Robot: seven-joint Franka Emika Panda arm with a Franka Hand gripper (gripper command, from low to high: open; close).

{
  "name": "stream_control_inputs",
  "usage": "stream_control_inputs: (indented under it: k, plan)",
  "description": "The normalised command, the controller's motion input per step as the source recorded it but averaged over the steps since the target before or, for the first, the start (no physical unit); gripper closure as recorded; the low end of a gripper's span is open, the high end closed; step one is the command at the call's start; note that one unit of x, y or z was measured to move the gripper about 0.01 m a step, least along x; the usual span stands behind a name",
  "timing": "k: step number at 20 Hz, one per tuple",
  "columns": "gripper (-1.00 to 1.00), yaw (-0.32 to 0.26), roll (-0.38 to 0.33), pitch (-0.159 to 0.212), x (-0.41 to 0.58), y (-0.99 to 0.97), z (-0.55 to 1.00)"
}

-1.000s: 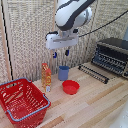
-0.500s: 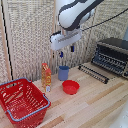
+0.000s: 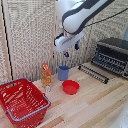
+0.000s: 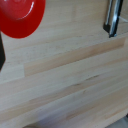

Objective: Extend the gripper towards the oven tray handle. Grasp the handle and carefully pull the tray out of the oven. Move the gripper above the red bowl. Grab the red bowl gently. Lift the bowl and place it onto the oven tray.

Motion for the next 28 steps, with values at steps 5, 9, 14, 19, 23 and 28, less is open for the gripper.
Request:
stream_control_inputs:
  k: [5,9,14,19,23,28]
  plan:
    - [-1.00,0.084,-0.266,-0.060,0.289,-0.27,-0.03]
    - [-1.00,0.077,-0.200,-0.077,0.524,-0.24,-0.13]
    - [-1.00,0.030,-0.244,-0.046,0.450,-0.21,-0.08]
    - [-1.00,0.001,-0.346,0.039,0.343,-0.17,-0.02]
    - [-1.00,0.027,-0.292,0.066,0.215,-0.31,-0.14]
    - [-1.00,0.005,-0.257,0.016,-0.001,-0.42,-0.17]
